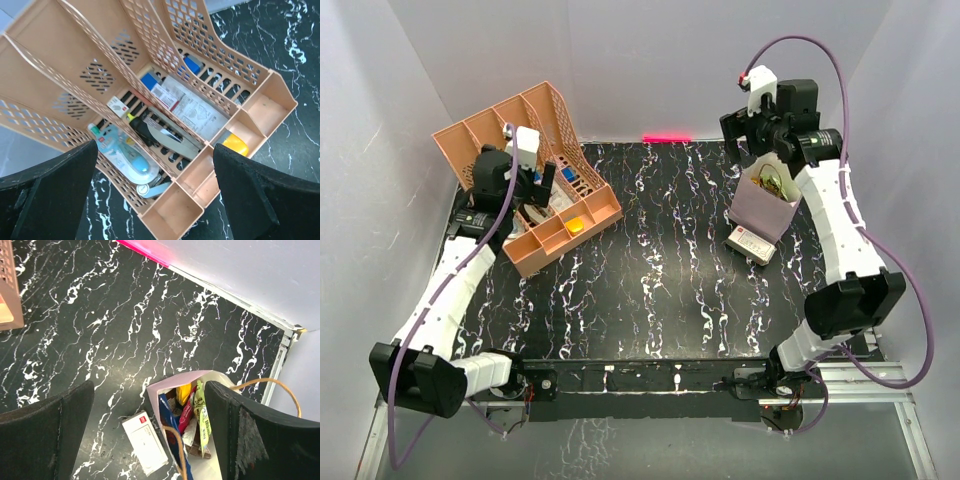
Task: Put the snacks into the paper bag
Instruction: Reset both arms
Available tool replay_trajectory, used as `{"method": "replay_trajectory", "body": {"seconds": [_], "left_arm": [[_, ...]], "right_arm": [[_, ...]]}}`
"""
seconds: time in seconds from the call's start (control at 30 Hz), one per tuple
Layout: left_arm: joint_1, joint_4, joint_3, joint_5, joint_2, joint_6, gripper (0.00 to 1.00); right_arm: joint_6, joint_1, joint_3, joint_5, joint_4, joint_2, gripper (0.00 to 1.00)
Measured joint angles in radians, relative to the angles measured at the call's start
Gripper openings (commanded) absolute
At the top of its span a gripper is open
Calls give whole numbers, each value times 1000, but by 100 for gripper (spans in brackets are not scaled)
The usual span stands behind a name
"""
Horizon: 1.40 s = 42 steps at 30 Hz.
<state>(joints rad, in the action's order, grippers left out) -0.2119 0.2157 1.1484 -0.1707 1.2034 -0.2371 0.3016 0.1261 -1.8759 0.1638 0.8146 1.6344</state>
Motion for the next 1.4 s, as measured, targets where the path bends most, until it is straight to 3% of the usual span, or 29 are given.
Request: {"method": "replay_trajectory", "body": {"seconds": [0.27, 0.57, 1.03, 1.4], "left_arm": [[0, 19, 114, 13, -34, -54, 98], [0, 20, 126, 27, -79, -89, 98], [95, -14, 101, 76, -161, 60, 98], [119, -4, 120, 181, -77, 126, 98]], "right_arm": [[-38, 0, 191, 11, -96, -213, 98], [-43, -9, 354, 3, -173, -401, 98], [-90, -121, 420, 79, -255, -538, 98], [-107, -165, 491, 93, -312, -544, 99]]}}
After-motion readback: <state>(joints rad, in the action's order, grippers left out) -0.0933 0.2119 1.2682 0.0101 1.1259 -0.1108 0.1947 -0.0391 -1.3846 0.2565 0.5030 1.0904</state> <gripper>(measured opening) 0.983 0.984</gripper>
